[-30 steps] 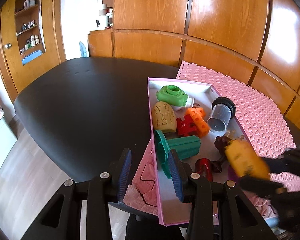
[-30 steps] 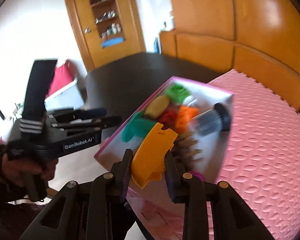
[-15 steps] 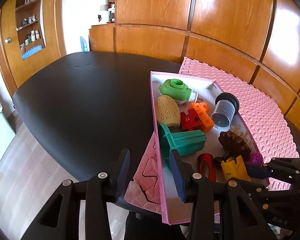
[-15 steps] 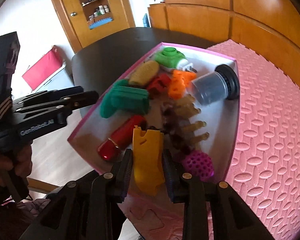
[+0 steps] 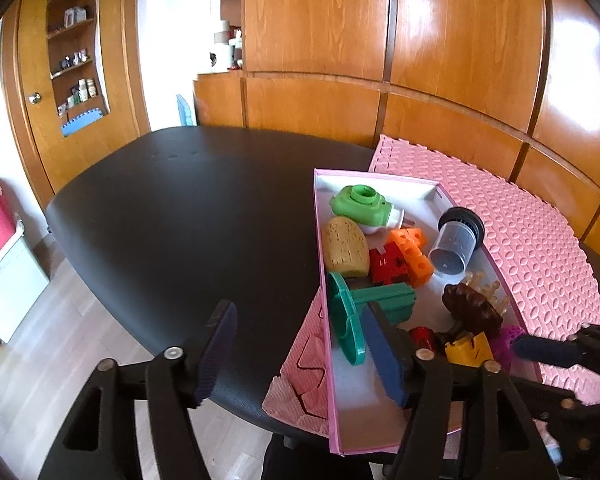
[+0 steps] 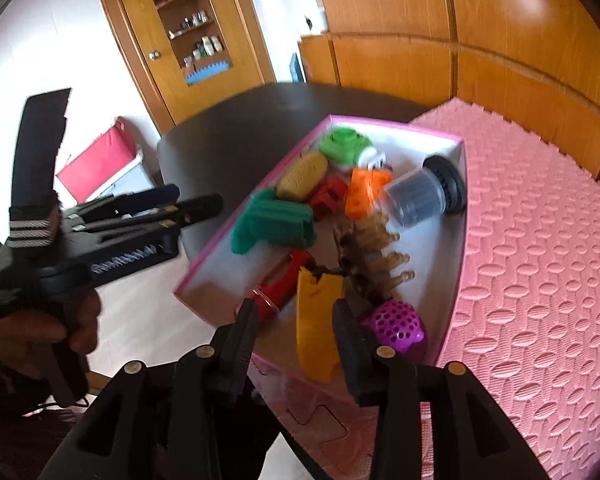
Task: Organize rigid objects
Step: 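Carry the yellow-orange piece into the tray and open the right gripper, then lift the right gripper away from the tray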
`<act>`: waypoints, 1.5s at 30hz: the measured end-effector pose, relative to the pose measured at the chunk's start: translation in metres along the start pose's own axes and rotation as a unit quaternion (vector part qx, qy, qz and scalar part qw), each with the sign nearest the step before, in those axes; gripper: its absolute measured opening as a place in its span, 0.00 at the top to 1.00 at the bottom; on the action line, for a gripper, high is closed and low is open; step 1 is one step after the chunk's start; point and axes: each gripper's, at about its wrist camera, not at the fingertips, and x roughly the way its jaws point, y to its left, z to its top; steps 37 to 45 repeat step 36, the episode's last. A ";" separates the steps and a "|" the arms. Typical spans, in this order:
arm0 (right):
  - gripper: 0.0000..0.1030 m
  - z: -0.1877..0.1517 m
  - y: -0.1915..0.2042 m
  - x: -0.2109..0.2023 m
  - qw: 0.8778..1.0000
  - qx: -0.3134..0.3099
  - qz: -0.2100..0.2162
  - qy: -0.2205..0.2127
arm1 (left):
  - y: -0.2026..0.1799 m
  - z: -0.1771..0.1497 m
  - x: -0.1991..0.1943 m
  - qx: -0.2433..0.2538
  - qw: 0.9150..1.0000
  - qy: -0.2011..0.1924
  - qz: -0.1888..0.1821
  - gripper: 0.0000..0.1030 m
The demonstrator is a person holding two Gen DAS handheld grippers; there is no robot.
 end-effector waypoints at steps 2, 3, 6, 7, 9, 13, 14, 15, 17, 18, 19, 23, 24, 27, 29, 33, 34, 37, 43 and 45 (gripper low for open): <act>0.60 0.003 0.001 -0.008 1.000 0.003 -0.021 -0.018 | -0.003 0.001 -0.004 0.002 1.000 -0.007 0.005 0.24; 0.59 0.004 0.000 -0.011 0.999 0.006 -0.033 -0.028 | -0.004 0.001 -0.006 0.001 1.000 -0.011 0.005 0.23; 0.59 0.009 -0.005 -0.019 0.995 0.027 -0.081 -0.058 | -0.008 0.001 -0.013 0.002 1.000 -0.018 0.004 0.10; 0.59 0.010 -0.006 -0.021 0.992 0.035 -0.100 -0.066 | -0.010 0.000 -0.015 0.001 1.000 -0.020 0.008 0.06; 0.59 0.013 -0.010 -0.020 0.989 0.049 -0.125 -0.070 | -0.013 -0.001 -0.019 -0.001 1.000 -0.027 0.007 0.01; 0.59 0.012 -0.019 -0.014 0.984 0.085 -0.144 -0.064 | -0.016 -0.002 -0.023 -0.004 1.000 -0.030 0.001 0.00; 0.59 0.011 -0.020 -0.013 0.983 0.090 -0.146 -0.064 | -0.017 -0.002 -0.024 -0.005 1.000 -0.029 0.000 0.00; 0.59 0.010 -0.021 -0.013 0.983 0.094 -0.147 -0.064 | -0.017 -0.003 -0.024 -0.006 1.000 -0.030 0.000 0.00; 0.59 0.006 -0.019 -0.013 0.982 0.096 -0.151 -0.066 | -0.019 -0.003 -0.025 -0.008 1.000 -0.030 0.005 0.00; 0.59 0.006 -0.019 -0.013 0.981 0.095 -0.154 -0.068 | -0.020 -0.004 -0.025 -0.009 0.999 -0.030 0.012 0.00; 0.59 0.006 -0.019 -0.013 0.981 0.095 -0.156 -0.070 | -0.021 -0.004 -0.026 -0.010 0.999 -0.030 0.020 0.00; 0.59 0.005 -0.019 -0.013 0.980 0.096 -0.159 -0.075 | -0.022 -0.004 -0.027 -0.013 0.999 -0.030 0.031 0.00; 0.59 0.005 -0.019 -0.014 0.980 0.097 -0.159 -0.076 | -0.022 -0.005 -0.027 -0.013 0.999 -0.030 0.035 0.00; 0.59 0.006 -0.018 -0.016 0.979 0.098 -0.161 -0.079 | -0.021 -0.006 -0.028 -0.015 0.999 -0.030 0.041 0.00; 0.59 0.005 -0.017 -0.016 0.979 0.098 -0.161 -0.081 | -0.020 -0.007 -0.030 -0.018 0.998 -0.037 0.047 0.01; 0.59 0.005 -0.016 -0.016 0.979 0.095 -0.161 -0.082 | -0.020 -0.007 -0.033 -0.016 0.998 -0.045 0.050 0.01; 0.59 0.005 -0.015 -0.017 0.979 0.095 -0.161 -0.083 | -0.020 -0.007 -0.033 -0.016 0.998 -0.045 0.049 0.01; 0.59 0.006 -0.016 -0.020 0.978 0.095 -0.161 -0.088 | -0.020 -0.006 -0.032 -0.014 0.998 -0.041 0.046 0.01; 0.59 0.006 -0.016 -0.020 0.978 0.095 -0.161 -0.088 | -0.020 -0.006 -0.032 -0.014 0.998 -0.041 0.046 0.01; 0.59 0.006 -0.016 -0.020 0.978 0.095 -0.161 -0.088 | -0.020 -0.006 -0.032 -0.014 0.998 -0.041 0.046 0.01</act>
